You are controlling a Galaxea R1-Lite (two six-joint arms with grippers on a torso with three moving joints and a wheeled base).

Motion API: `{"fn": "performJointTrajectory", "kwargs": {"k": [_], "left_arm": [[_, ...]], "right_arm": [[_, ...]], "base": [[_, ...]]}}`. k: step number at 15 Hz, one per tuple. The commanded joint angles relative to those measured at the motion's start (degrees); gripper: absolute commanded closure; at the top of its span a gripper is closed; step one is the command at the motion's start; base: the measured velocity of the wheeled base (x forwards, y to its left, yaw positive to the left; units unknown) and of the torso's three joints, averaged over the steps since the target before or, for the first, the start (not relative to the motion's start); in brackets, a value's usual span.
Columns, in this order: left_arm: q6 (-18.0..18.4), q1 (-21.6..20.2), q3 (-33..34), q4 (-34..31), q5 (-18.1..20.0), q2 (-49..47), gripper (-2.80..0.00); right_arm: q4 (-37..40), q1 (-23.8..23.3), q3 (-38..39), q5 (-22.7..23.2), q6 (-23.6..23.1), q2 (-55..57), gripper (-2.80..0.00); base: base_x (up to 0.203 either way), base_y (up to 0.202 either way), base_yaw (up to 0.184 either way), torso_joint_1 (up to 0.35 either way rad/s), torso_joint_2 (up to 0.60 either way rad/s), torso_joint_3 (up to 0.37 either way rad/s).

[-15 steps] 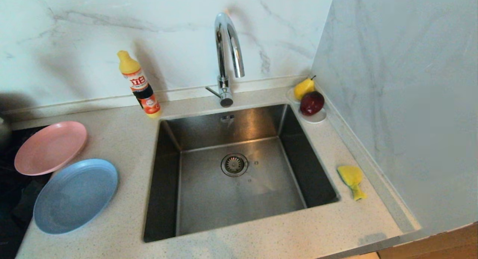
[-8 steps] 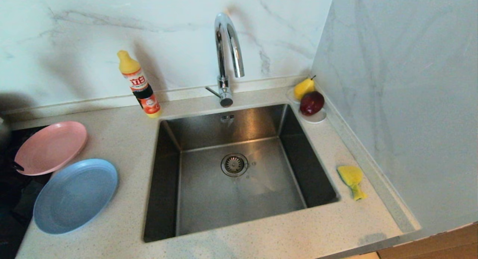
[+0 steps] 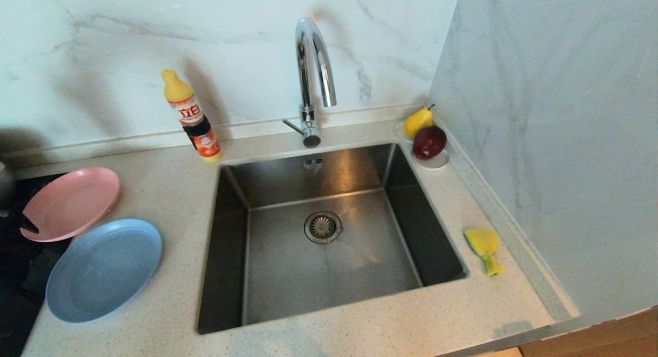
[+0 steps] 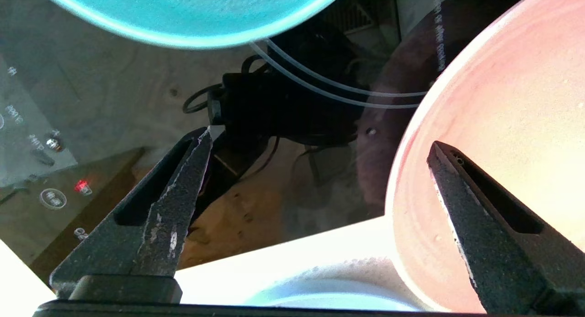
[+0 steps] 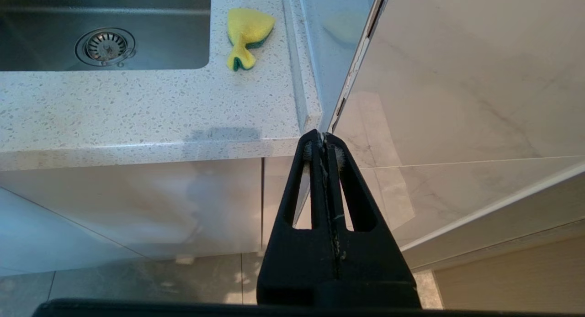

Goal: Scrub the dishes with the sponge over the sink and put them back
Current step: Place the plate on the plate

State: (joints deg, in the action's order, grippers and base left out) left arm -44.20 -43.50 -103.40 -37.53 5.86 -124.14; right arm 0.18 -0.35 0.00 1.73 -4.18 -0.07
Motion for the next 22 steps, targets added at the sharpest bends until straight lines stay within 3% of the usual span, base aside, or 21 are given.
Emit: {"fn": "performJointTrajectory", "kwargs": {"k": [1, 18, 19, 22], "left_arm": [[-0.36, 0.08, -1.45, -0.35, -0.06, -1.54, -2.8], [-0.97, 0.08, -2.51, 1.84, 0.46, -1.89, -2.8], [-0.97, 0.08, -2.46, 1.76, 0.48, -1.9, 0.0], [-0.94, 0.08, -2.42, 1.84, 0.55, -2.68, 0.0]], "right_arm": [[-0.01, 0.06, 0.0, 0.03, -0.04, 0.07, 0.0], [-0.01, 0.0, 0.0, 0.03, -0.04, 0.07, 0.0], [-0.01, 0.0, 0.0, 0.03, -0.04, 0.07, 0.0], [-0.01, 0.0, 0.0, 0.03, -0.04, 0.07, 0.0]], "base": [[0.0, 0.0, 0.0, 0.0, 0.0, 0.0], [0.0, 0.0, 0.0, 0.0, 0.0, 0.0], [0.0, 0.0, 0.0, 0.0, 0.0, 0.0], [0.0, 0.0, 0.0, 0.0, 0.0, 0.0]]}}
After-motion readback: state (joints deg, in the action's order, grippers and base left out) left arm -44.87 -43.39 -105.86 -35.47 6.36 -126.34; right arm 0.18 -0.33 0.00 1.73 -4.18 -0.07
